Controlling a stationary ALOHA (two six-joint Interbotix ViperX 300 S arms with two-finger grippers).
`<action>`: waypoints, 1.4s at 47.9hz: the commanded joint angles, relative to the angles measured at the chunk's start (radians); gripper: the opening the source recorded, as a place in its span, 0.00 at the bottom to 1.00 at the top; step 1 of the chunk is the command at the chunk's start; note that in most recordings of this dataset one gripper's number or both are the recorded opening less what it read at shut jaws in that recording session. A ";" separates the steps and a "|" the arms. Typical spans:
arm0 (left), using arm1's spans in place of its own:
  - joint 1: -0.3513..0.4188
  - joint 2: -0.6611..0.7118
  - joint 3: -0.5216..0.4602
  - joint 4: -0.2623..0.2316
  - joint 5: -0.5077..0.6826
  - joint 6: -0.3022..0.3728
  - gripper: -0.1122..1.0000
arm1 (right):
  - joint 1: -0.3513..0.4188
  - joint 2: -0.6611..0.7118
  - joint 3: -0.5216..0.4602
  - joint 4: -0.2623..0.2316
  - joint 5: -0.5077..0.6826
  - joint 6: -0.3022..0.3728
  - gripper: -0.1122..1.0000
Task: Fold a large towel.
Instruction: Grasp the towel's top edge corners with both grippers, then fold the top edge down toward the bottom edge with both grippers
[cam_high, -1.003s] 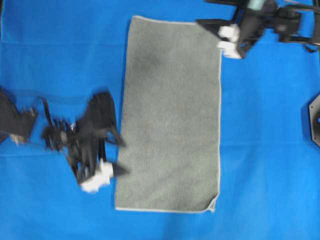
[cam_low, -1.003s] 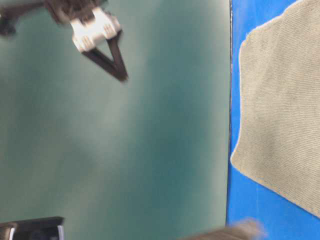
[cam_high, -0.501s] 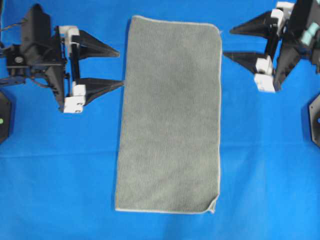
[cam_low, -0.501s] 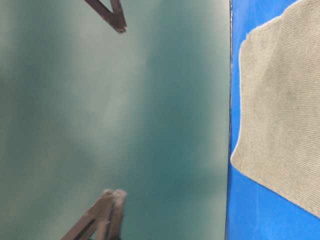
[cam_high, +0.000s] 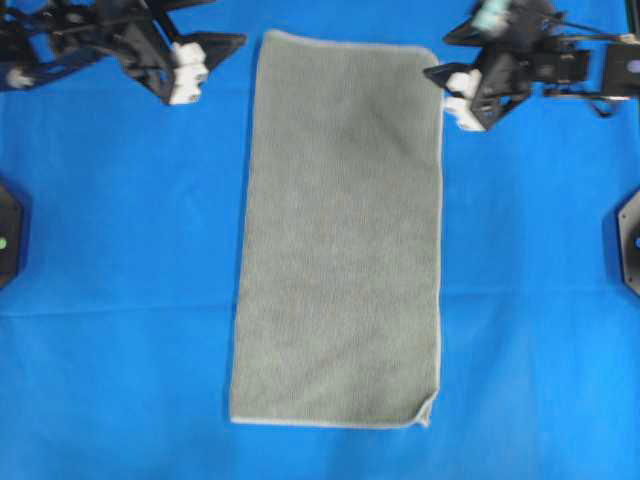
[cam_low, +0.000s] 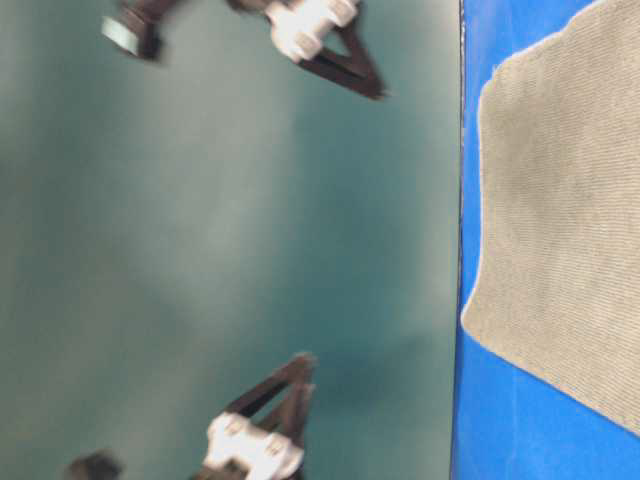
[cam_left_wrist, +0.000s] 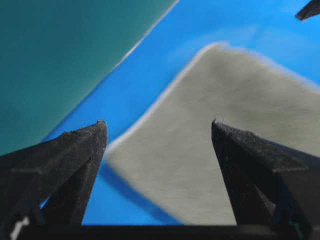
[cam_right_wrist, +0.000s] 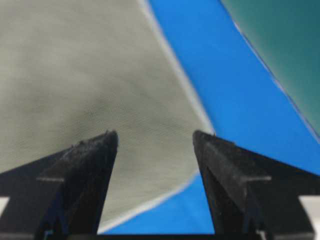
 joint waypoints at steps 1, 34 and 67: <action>0.026 0.098 -0.066 0.000 -0.011 0.003 0.82 | -0.040 0.094 -0.057 -0.009 -0.034 -0.002 0.67; 0.041 0.486 -0.225 -0.002 0.000 0.002 0.46 | -0.138 0.379 -0.149 -0.031 -0.163 -0.006 0.58; 0.141 0.374 -0.322 0.003 0.020 0.040 0.12 | -0.230 0.213 -0.229 -0.064 -0.017 -0.026 0.14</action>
